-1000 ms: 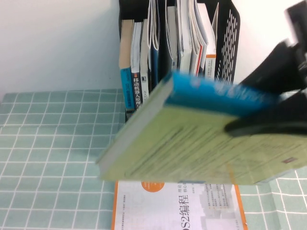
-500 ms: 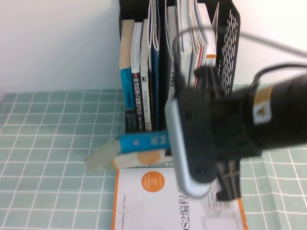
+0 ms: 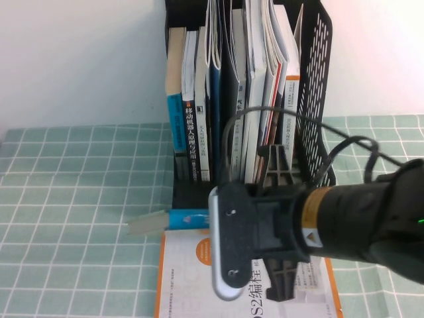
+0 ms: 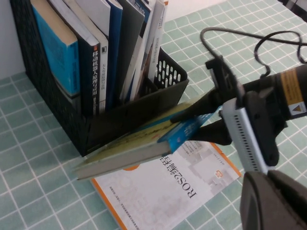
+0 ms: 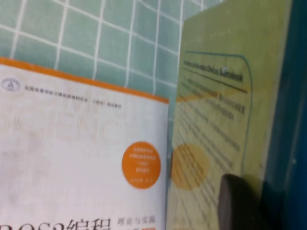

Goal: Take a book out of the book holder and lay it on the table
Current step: Place the picked book on the book

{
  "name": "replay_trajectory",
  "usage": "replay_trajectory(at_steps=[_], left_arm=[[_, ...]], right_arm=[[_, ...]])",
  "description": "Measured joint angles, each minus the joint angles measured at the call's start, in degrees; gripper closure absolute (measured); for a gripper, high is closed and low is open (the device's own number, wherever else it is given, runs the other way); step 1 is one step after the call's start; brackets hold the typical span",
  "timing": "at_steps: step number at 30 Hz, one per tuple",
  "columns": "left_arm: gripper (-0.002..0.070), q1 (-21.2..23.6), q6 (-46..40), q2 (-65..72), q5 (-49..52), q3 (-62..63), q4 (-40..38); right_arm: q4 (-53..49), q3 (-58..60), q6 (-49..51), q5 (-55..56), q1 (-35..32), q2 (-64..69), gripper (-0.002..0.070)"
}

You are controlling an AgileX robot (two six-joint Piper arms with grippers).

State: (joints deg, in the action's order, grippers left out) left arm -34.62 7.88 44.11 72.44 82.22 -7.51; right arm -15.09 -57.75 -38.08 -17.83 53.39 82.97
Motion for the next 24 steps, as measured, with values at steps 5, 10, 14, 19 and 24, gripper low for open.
replay_trajectory(at_steps=[5,10,14,19,24], left_arm=[[0.0678,0.0,0.0,-0.1,0.0,0.0,-0.7],[0.0678,0.0,0.0,-0.1,0.0,0.0,-1.1],[0.0678,0.0,-0.1,-0.1,0.0,0.0,-1.9],[0.0678,0.0,-1.4,-0.1,-0.1,0.0,-3.8],[0.0678,0.0,-1.8,-0.1,-0.2,0.0,-4.4]], right_arm=[[-3.0,-1.1,4.8,1.4,1.3,4.4,0.046],[-2.5,-1.6,5.2,2.6,3.7,8.9,0.046],[0.3,-2.3,4.6,1.9,4.3,11.1,0.0451],[6.4,-2.7,3.8,-2.4,4.3,12.0,0.0393],[15.4,-2.9,1.6,-9.2,4.1,12.4,0.0274]])
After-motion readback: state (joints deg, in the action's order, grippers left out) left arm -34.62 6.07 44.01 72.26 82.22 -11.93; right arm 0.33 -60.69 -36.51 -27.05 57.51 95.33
